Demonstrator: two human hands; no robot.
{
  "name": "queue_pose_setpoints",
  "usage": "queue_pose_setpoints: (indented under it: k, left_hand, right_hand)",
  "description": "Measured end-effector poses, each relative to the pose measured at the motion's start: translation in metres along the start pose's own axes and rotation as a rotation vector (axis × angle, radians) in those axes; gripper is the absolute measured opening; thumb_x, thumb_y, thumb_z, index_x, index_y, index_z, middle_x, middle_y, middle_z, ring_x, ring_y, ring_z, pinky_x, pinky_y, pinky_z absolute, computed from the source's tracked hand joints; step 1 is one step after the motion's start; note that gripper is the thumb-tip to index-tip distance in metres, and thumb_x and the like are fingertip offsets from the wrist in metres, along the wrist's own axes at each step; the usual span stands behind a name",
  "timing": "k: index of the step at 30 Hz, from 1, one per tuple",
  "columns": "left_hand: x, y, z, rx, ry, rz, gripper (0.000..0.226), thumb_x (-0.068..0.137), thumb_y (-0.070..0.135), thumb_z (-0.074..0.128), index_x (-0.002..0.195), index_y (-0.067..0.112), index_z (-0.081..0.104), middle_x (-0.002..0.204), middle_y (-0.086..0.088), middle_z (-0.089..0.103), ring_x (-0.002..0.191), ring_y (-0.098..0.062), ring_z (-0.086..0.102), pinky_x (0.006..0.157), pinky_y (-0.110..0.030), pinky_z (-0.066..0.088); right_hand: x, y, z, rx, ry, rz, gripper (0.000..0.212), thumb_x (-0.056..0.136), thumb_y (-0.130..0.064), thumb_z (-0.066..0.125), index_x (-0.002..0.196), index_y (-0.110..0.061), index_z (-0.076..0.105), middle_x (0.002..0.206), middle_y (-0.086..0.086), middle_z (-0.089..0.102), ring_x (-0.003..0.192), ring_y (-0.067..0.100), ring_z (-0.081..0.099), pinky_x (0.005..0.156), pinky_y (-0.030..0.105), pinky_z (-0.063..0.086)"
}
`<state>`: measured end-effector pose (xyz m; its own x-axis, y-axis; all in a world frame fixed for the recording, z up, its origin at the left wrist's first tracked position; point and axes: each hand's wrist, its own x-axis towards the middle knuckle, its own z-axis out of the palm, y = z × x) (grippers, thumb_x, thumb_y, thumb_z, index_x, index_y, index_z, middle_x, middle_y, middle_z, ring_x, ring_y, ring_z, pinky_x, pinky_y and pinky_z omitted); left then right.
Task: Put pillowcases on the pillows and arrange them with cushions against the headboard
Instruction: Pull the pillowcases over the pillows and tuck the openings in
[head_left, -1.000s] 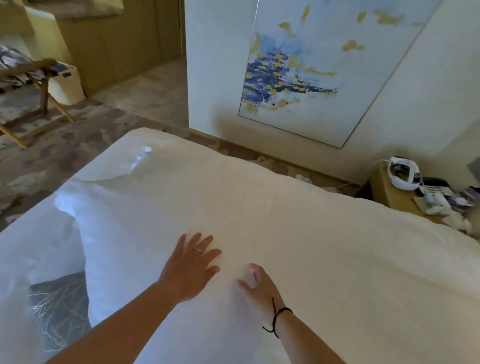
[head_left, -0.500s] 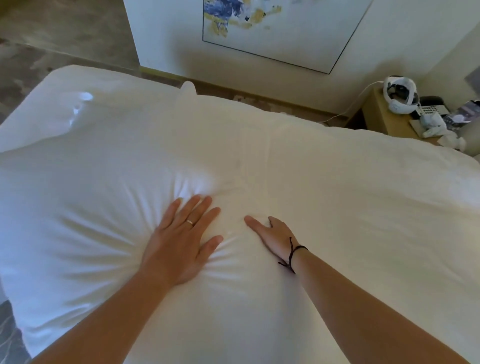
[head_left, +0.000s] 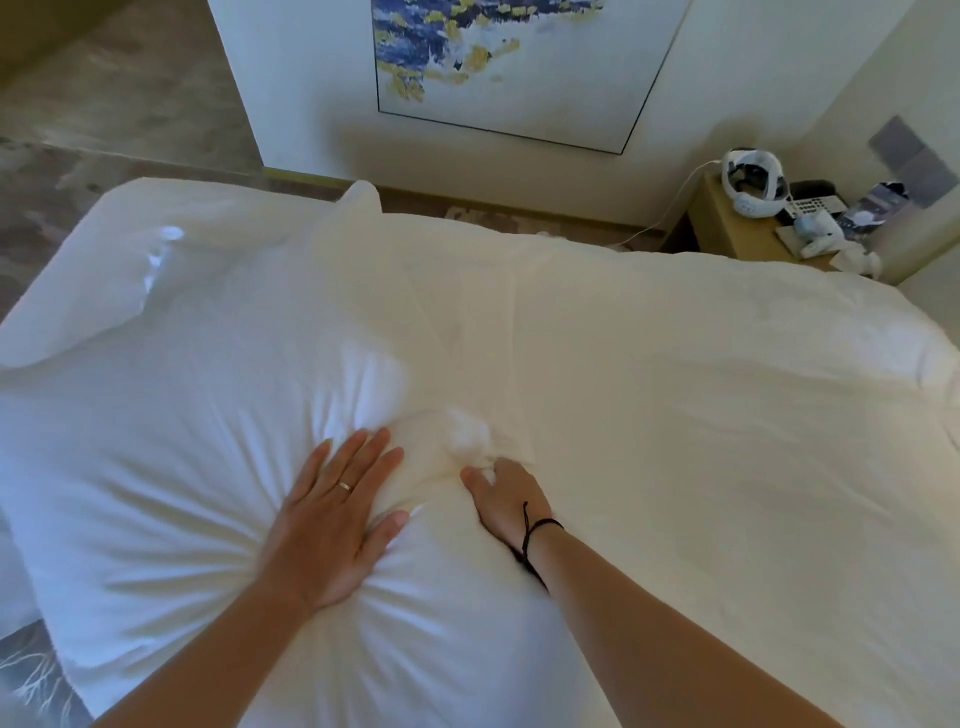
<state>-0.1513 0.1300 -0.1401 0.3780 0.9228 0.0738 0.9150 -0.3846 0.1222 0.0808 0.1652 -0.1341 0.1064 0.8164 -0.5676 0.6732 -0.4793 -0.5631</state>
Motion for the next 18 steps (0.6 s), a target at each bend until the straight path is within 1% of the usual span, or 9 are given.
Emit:
queue_pose_setpoints:
  k: [2,4,6,8,11,14,16,18]
  left_hand:
    - [-0.011,0.003,-0.014,-0.022,0.003,-0.006,0.063,0.098,0.054,0.029,0.152,0.022,0.03,0.162,0.002,0.02,0.149,-0.017,0.017,0.12,-0.047,0.018]
    - [-0.022,0.005,-0.032,-0.038,0.005,-0.025,0.061,0.098,0.053,0.029,0.151,0.021,0.034,0.162,0.001,0.021,0.149,-0.017,0.018,0.119,-0.047,0.02]
    - [-0.032,0.01,-0.052,-0.045,0.015,-0.043,0.061,0.099,0.053,0.029,0.15,0.02,0.037,0.162,0.001,0.02,0.149,-0.017,0.019,0.119,-0.047,0.022]
    - [-0.039,0.02,-0.074,-0.061,0.033,-0.05,0.06,0.099,0.054,0.029,0.149,0.021,0.037,0.163,0.002,0.018,0.149,-0.017,0.018,0.118,-0.047,0.022]
    - [-0.039,0.047,-0.113,-0.084,0.063,-0.04,0.061,0.096,0.056,0.035,0.15,0.028,0.031,0.164,0.0,0.011,0.15,-0.018,0.014,0.118,-0.048,0.021]
    - [-0.025,0.087,-0.151,-0.056,0.084,-0.002,0.072,0.089,0.065,0.042,0.152,0.039,0.019,0.165,0.0,-0.001,0.151,-0.018,0.006,0.121,-0.044,0.011]
    - [-0.012,0.12,-0.175,-0.037,0.108,0.052,0.085,0.082,0.07,0.049,0.153,0.041,0.013,0.165,-0.002,-0.004,0.151,-0.019,0.004,0.12,-0.044,0.006]
    - [0.001,0.158,-0.195,-0.029,0.14,0.133,0.098,0.075,0.075,0.055,0.154,0.039,0.011,0.165,-0.004,-0.002,0.151,-0.022,0.006,0.12,-0.046,0.006]
  right_hand:
    - [-0.022,-0.001,-0.003,-0.027,0.068,-0.061,0.041,0.088,-0.063,0.04,0.083,-0.023,0.051,0.087,-0.005,0.061,0.082,0.022,0.058,0.076,0.038,0.048]
    - [-0.045,-0.003,-0.012,-0.011,0.13,-0.147,0.043,0.087,-0.065,0.039,0.074,-0.024,0.043,0.073,-0.008,0.055,0.067,0.018,0.054,0.063,0.035,0.044]
    - [-0.069,-0.007,-0.028,0.019,0.17,-0.271,0.043,0.086,-0.065,0.042,0.066,-0.028,0.035,0.058,-0.009,0.045,0.051,0.01,0.041,0.05,0.03,0.035]
    - [-0.092,-0.013,-0.048,0.002,0.188,-0.408,0.042,0.086,-0.065,0.044,0.061,-0.033,0.032,0.049,-0.007,0.034,0.043,0.01,0.034,0.044,0.023,0.025]
    - [-0.129,-0.019,-0.087,-0.058,0.234,-0.608,0.048,0.091,-0.058,0.048,0.059,-0.031,0.025,0.045,-0.005,0.024,0.043,0.015,0.029,0.043,0.023,0.018]
    - [-0.171,-0.013,-0.134,-0.161,0.318,-0.788,0.051,0.096,-0.045,0.053,0.062,-0.03,0.02,0.045,-0.005,0.019,0.042,0.016,0.022,0.045,0.026,0.018]
    - [-0.199,-0.003,-0.168,-0.224,0.349,-0.884,0.046,0.097,-0.04,0.054,0.065,-0.026,0.025,0.045,-0.006,0.02,0.043,0.016,0.025,0.047,0.028,0.022]
    - [-0.226,0.013,-0.206,-0.32,0.38,-0.936,0.04,0.097,-0.039,0.054,0.069,-0.022,0.031,0.048,-0.007,0.029,0.046,0.02,0.032,0.049,0.029,0.029]
